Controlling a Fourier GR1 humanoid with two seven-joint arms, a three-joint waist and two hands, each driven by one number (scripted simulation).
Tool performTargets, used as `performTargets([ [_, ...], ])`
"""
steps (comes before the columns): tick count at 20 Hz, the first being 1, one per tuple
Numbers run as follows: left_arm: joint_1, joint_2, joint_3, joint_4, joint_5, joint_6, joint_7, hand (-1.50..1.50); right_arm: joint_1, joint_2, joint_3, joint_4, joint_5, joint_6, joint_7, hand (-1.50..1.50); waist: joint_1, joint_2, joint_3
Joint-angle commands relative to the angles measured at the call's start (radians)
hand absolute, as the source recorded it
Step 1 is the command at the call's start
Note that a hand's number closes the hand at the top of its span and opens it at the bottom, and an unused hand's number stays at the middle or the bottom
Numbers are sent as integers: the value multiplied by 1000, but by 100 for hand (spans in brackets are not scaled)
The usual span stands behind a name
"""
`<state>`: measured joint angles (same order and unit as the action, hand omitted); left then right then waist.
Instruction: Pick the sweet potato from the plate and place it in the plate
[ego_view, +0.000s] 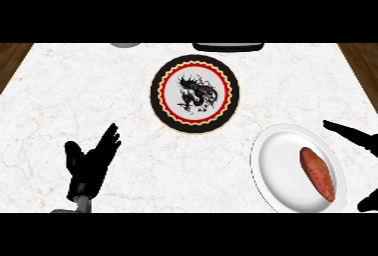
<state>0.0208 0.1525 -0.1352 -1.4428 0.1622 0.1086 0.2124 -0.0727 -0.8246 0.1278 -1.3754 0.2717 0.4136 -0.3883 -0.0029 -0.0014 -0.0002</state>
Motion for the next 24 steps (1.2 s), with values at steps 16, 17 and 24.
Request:
performTargets([
  [16,-23,-39,62,51,-36,-59,-12,0,41,208,-65,6,355,-64,31,-150,1,1,0],
  [17,31,-51,39,9,-64,-40,-26,0,-54,213,-75,103,361,-15,10,-150,6,1,0],
  [24,17,-53,61,-39,-43,-61,53,0,41,256,-61,22,449,-21,13,-150,2,1,0],
])
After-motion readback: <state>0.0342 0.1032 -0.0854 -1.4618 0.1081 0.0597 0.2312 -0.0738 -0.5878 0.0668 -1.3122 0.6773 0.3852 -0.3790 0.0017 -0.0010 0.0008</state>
